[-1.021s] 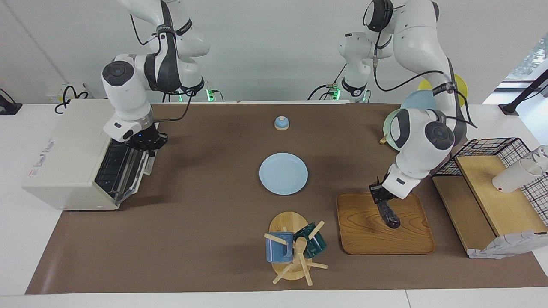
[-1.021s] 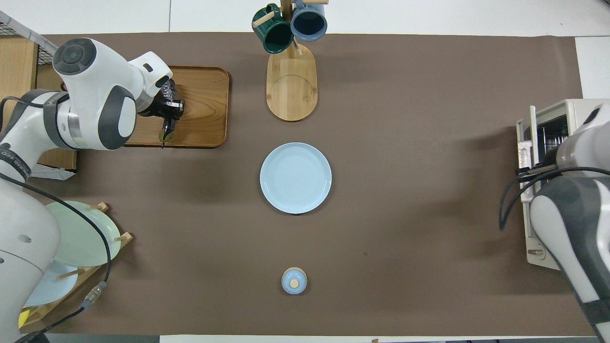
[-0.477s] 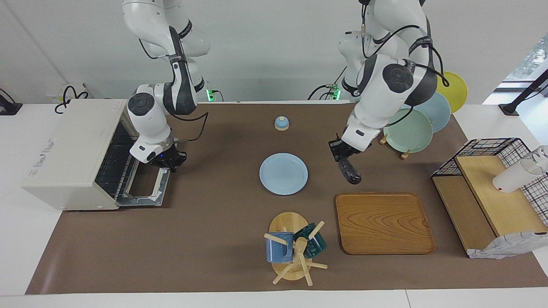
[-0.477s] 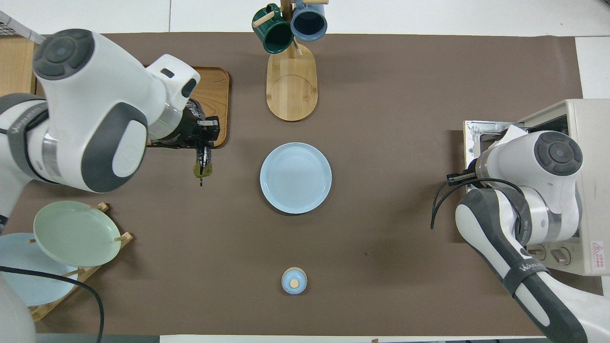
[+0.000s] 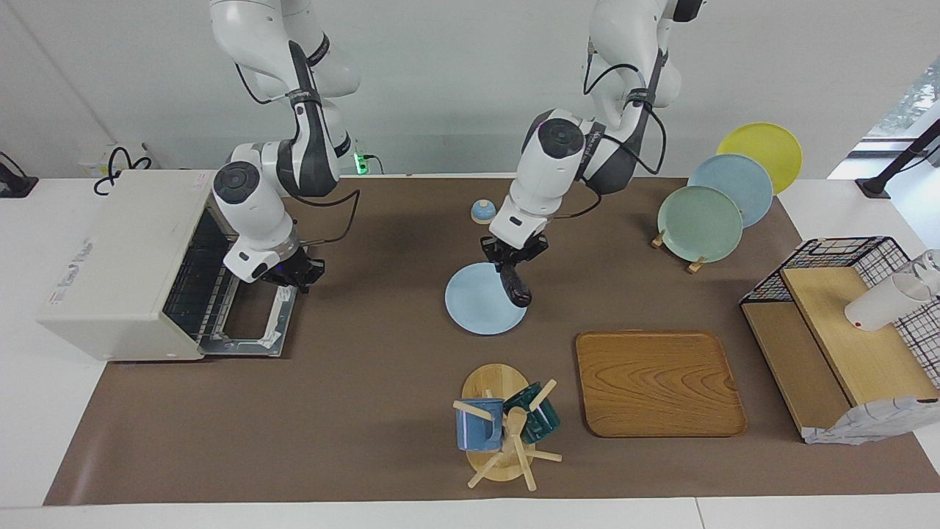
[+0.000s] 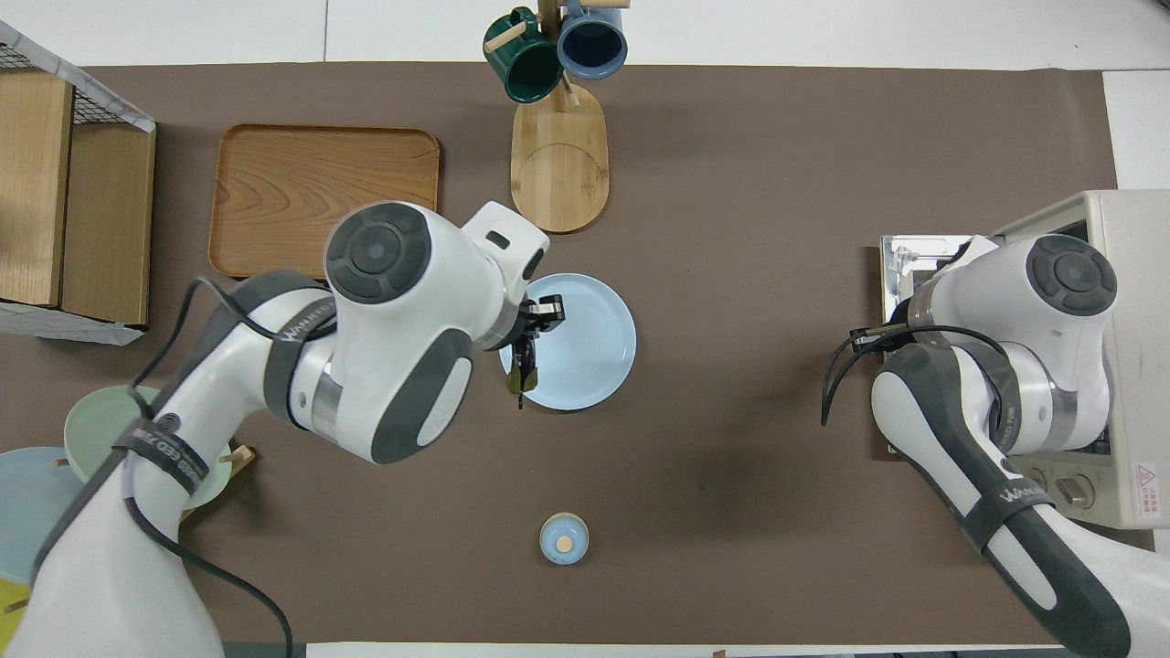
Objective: Put eggplant into oven
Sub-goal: 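Carry the eggplant onto the blue plate while the right gripper opens the oven, then release the eggplant on the plate while the right gripper lowers the oven door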
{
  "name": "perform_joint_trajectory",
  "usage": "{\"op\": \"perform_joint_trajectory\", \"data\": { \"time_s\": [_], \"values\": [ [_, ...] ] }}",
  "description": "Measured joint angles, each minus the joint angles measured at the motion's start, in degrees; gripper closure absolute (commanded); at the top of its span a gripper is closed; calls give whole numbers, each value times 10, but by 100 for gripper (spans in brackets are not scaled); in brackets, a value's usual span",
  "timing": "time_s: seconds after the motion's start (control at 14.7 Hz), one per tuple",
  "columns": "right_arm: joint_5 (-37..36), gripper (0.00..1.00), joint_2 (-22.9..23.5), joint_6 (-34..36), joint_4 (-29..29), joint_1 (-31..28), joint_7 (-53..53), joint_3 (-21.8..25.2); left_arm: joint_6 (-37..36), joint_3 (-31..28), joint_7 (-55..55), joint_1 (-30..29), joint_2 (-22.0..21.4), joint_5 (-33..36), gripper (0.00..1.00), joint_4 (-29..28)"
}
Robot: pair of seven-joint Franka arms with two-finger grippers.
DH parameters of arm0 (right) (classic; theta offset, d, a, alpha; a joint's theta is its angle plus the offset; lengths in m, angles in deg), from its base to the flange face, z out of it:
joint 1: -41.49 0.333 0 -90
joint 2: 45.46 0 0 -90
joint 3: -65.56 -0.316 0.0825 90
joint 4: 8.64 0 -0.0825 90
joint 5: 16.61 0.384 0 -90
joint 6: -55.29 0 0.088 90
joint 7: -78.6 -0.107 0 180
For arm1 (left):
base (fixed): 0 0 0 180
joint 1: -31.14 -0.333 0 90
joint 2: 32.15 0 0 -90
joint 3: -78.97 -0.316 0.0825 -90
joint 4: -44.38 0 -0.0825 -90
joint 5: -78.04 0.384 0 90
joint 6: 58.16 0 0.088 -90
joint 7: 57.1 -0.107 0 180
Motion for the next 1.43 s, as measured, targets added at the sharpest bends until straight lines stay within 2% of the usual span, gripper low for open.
{"op": "perform_joint_trajectory", "data": {
  "time_s": [0.14, 0.2, 0.27, 0.34, 0.61, 0.68, 0.89, 1.16, 1.29, 1.43],
  "values": [
    [0, 100, -4, 26, -20, 25, -25, 0, 31, -1, 13, 20, 25, 0, 100, -5],
    [0, 94, -6, 29, -24, 38, -37, 0, 41, -1, 15, 26, 38, 0, 100, -5],
    [0, 74, -8, 29, -26, 53, -48, 0, 49, -1, 15, 29, 48, 0, 100, -5],
    [0, 60, -9, 30, -30, 67, -58, 0, 53, -2, 15, 29, 54, 0, 1, -5],
    [0, 58, -10, 43, -48, 109, -81, 0, 24, -15, 3, 18, 43, 0, 0, 8],
    [0, 52, -10, 43, -50, 118, -93, 0, -7, -17, -14, 1, 29, 0, 0, 17],
    [0, 50, -9, 50, -72, 155, -137, -1, -100, -22, -85, -80, -27, 0, 0, 39],
    [0, 50, 7, 53, -137, 251, -240, -2, -146, -26, -217, -196, -60, 0, 0, 41],
    [0, 50, 41, 54, -193, 305, -319, -4, -159, -27, -263, -243, -63, 1, 0, 44],
    [0, 50, 117, 67, -293, 351, -389, -4, -187, -27, -283, -269, -68, 9, 0, 60]
  ]
}}
